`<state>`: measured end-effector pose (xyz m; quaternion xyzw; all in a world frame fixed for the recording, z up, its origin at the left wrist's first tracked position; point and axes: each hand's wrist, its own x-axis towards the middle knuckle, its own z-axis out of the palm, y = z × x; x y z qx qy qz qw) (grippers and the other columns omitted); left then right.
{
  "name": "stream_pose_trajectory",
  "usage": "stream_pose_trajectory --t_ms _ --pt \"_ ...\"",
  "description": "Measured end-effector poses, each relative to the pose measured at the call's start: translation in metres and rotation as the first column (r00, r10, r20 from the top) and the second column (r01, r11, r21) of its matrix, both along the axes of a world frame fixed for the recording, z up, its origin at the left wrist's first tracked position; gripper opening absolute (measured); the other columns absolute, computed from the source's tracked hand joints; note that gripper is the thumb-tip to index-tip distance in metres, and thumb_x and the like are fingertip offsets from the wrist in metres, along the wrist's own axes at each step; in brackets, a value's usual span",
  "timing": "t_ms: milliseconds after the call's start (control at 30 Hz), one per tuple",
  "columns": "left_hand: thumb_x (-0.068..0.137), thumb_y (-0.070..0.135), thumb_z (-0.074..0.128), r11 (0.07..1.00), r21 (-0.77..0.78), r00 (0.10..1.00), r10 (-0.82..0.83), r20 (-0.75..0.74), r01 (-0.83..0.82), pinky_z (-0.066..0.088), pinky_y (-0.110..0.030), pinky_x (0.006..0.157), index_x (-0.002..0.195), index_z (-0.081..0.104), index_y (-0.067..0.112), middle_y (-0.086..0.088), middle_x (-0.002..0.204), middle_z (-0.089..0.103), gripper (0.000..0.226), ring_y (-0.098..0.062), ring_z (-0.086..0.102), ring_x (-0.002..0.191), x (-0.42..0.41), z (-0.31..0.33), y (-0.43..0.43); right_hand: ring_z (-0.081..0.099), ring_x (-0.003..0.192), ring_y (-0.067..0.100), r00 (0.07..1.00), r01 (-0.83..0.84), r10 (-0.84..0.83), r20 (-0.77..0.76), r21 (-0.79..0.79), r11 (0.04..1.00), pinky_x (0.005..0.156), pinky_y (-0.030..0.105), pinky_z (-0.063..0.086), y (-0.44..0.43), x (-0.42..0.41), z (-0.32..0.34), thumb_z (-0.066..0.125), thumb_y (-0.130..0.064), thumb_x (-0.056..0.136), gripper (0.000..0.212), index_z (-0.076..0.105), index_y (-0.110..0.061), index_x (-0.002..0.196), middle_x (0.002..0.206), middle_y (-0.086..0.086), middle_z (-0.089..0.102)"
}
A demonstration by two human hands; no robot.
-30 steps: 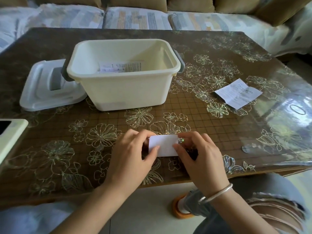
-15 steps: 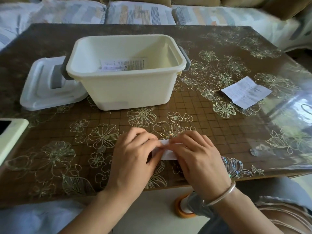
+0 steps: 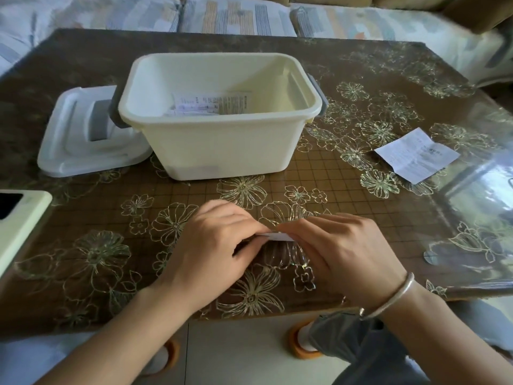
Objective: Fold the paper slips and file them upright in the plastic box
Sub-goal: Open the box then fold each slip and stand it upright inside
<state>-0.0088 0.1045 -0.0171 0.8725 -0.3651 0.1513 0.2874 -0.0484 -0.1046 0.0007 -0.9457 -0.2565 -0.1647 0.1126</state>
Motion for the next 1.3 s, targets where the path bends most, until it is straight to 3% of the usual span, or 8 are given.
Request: stream_pose_trajectory --t_ms 200,400,533,600,733,967,1100,1300 --pt "0.084 0.025 0.067 0.994 -0.107 0.999 0.032 -0.04 -0.036 0.053 -0.038 0.071 0.093 0.077 0.018 0.011 0.086 0.071 0.015 -0.008 0.065 0.081 0.021 0.04 0.016 0.067 0.063 0.009 0.995 -0.07 0.081 -0.056 0.175 0.982 0.05 0.031 0.054 0.015 0.029 0.038 0.063 -0.023 0.086 0.015 0.07 -0.02 0.1 0.082 -0.011 0.071" --pt "0.091 0.029 0.061 0.946 -0.295 0.986 0.096 -0.138 -0.133 0.054 -0.016 0.067 0.102 0.07 0.017 0.014 0.096 0.069 0.018 -0.002 0.066 0.085 0.053 0.097 0.042 0.066 0.069 0.001 0.969 0.008 0.099 -0.225 0.434 0.901 0.063 0.013 0.052 0.024 0.086 0.088 0.066 -0.026 0.083 0.007 0.069 -0.03 0.088 0.076 -0.014 0.071" --pt "0.096 0.024 0.053 0.878 -0.328 0.932 0.362 -0.025 -0.349 0.049 -0.029 0.058 0.098 0.063 0.022 0.012 0.092 0.065 0.011 -0.009 0.061 0.078 0.103 0.12 0.068 0.07 0.066 0.014 0.889 0.122 0.168 -0.427 0.574 0.809 0.069 0.03 0.058 0.034 0.139 0.116 0.068 -0.009 0.087 0.018 0.062 -0.026 0.083 0.077 -0.003 0.073" --pt "0.094 0.019 0.055 0.858 -0.258 0.894 0.442 -0.066 -0.444 0.05 -0.03 0.066 0.097 0.064 0.023 0.007 0.096 0.066 0.011 -0.009 0.061 0.086 0.133 0.121 0.073 0.071 0.067 0.018 0.828 0.157 0.171 -0.534 0.514 0.843 0.073 0.038 0.059 0.045 0.165 0.12 0.067 -0.012 0.087 0.012 0.064 -0.023 0.084 0.078 0.0 0.074" --pt "0.091 0.011 0.056 0.848 -0.082 0.849 0.51 -0.139 -0.523 0.045 -0.039 0.093 0.1 0.069 0.023 0.002 0.11 0.063 0.02 -0.02 0.057 0.107 0.177 0.113 0.066 0.072 0.065 0.014 0.685 0.077 0.166 -0.709 0.297 0.952 0.07 0.025 0.057 0.076 0.2 0.112 0.064 -0.017 0.091 0.017 0.058 -0.029 0.08 0.066 -0.012 0.068" --pt "0.096 0.011 0.049 0.803 0.147 0.774 0.596 -0.214 -0.578 0.04 -0.032 0.093 0.138 0.041 0.028 0.003 0.141 0.042 0.046 -0.017 0.044 0.125 0.181 0.101 0.044 0.069 0.065 0.012 0.462 -0.059 0.185 -0.867 0.179 0.982 0.066 0.024 0.056 0.102 0.212 0.093 0.055 -0.022 0.096 0.013 0.049 -0.029 0.087 0.077 -0.002 0.072" --pt "0.095 0.007 0.046 0.789 0.109 0.748 0.609 -0.265 -0.604 0.046 -0.033 0.089 0.138 0.041 0.028 0.005 0.138 0.046 0.048 -0.016 0.049 0.117 0.184 0.101 0.048 0.071 0.07 0.012 0.46 -0.109 0.143 -0.876 0.104 0.989 0.072 0.026 0.057 0.105 0.216 0.087 0.054 -0.025 0.097 0.014 0.047 -0.031 0.086 0.081 -0.002 0.073" --pt "0.095 0.012 0.047 0.784 0.109 0.746 0.617 -0.251 -0.612 0.044 -0.032 0.081 0.132 0.045 0.032 0.009 0.131 0.05 0.042 -0.015 0.052 0.108 0.185 0.099 0.05 0.064 0.072 0.006 0.676 -0.178 0.138 -0.724 0.021 0.984 0.071 0.024 0.052 0.109 0.217 0.082 0.055 -0.031 0.095 0.016 0.043 -0.035 0.085 0.085 -0.006 0.071"
